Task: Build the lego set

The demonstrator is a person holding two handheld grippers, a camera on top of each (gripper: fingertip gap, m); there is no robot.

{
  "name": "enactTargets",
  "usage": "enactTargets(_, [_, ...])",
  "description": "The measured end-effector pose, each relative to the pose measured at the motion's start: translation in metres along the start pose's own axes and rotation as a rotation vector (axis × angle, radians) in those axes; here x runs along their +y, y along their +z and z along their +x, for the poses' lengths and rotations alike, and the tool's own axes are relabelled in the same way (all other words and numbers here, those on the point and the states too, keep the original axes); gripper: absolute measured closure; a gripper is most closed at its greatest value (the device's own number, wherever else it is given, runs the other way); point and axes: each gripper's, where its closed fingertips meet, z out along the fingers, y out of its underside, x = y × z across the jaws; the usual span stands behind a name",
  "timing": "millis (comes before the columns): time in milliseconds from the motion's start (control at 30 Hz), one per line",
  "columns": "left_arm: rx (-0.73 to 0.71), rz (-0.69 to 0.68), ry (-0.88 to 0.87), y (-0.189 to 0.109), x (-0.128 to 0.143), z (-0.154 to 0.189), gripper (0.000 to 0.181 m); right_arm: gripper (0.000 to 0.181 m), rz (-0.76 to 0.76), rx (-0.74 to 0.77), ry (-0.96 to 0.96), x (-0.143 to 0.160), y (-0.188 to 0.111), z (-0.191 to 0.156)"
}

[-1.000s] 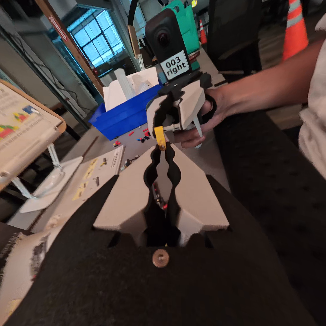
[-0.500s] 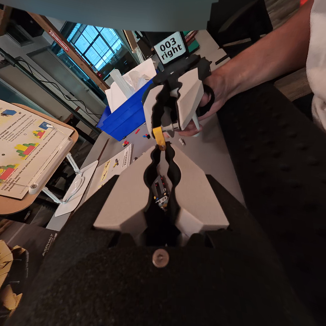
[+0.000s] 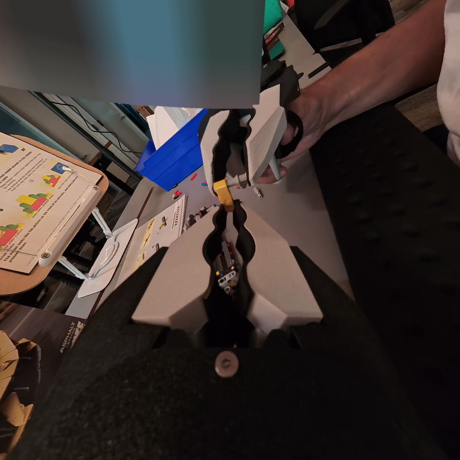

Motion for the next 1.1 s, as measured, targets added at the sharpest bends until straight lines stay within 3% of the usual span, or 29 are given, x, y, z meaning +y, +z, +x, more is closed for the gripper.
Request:
enactTargets(200, [0.013, -0.014, -0.054, 0.000, 0.004, -0.002, 0.177, 0.158, 0.018, 0.013, 0.053, 0.001, 0.001, 0.004])
enactTargets(533, [0.240, 0.011, -0.370, -0.004, 0.004, 0.012, 0.177, 0.153, 0.053, -0.063, 0.207, -0.002, -0.001, -0.002])
enactTargets(700, [0.283, 0.007, -0.386, -0.008, 0.005, 0.015, 0.177, 0.147, 0.013, -0.094, 0.269, 0.004, 0.003, -0.005])
enactTargets(933, [0.327, 0.000, -0.379, -0.008, 0.003, 0.024, 0.177, 0.155, 0.010, -0.113, 0.237, 0.004, 0.004, -0.013])
enactTargets(1100, [0.328, -0.024, -0.373, -0.008, 0.007, 0.024, 0.177, 0.146, 0.021, -0.177, 0.375, 0.002, 0.006, -0.018])
